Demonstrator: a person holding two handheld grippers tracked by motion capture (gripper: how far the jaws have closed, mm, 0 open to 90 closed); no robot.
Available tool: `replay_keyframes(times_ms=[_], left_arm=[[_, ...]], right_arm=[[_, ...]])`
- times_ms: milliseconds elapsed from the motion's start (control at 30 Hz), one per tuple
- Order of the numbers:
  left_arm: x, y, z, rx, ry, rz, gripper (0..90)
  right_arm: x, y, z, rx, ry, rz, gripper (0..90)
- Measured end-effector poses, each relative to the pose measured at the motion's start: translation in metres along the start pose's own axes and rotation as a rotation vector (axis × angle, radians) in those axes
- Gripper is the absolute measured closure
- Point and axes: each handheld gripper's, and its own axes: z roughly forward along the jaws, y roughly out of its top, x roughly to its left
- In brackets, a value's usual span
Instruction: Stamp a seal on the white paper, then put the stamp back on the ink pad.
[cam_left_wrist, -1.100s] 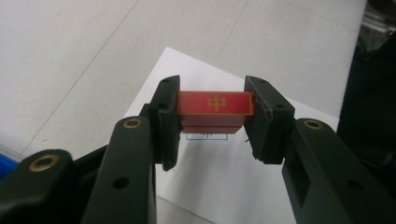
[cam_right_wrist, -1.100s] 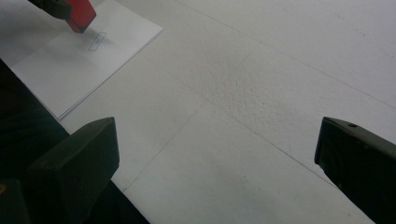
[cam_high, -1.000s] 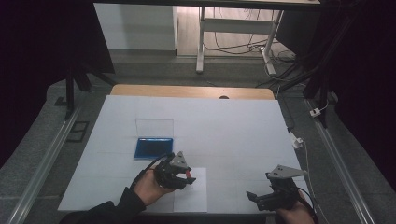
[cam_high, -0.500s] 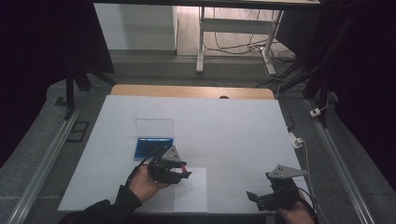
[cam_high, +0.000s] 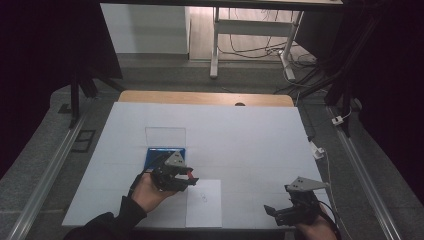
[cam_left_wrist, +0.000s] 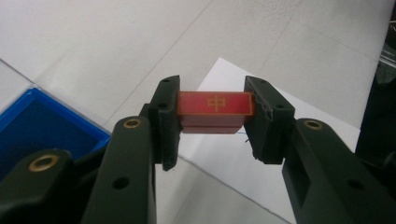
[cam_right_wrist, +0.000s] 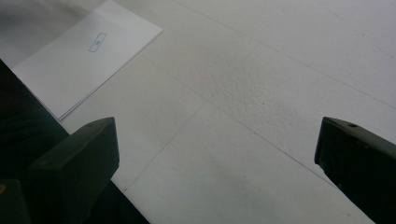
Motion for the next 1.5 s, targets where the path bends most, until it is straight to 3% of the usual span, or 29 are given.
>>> replay_keyframes(times_ms=[700,1500], left_arm=[[0.027,-0.007,-0.017,-0.028,0.071,-0.057,58.1],[0.067,-0.023,-0.024,-0.030,0.160,-0.165,58.1]], right_arm=[[0.000,0.000,0.000,0.001,0.001,0.001,0.2],[0.000,0.000,0.000,0.003,0.001,-0.003,0.2]])
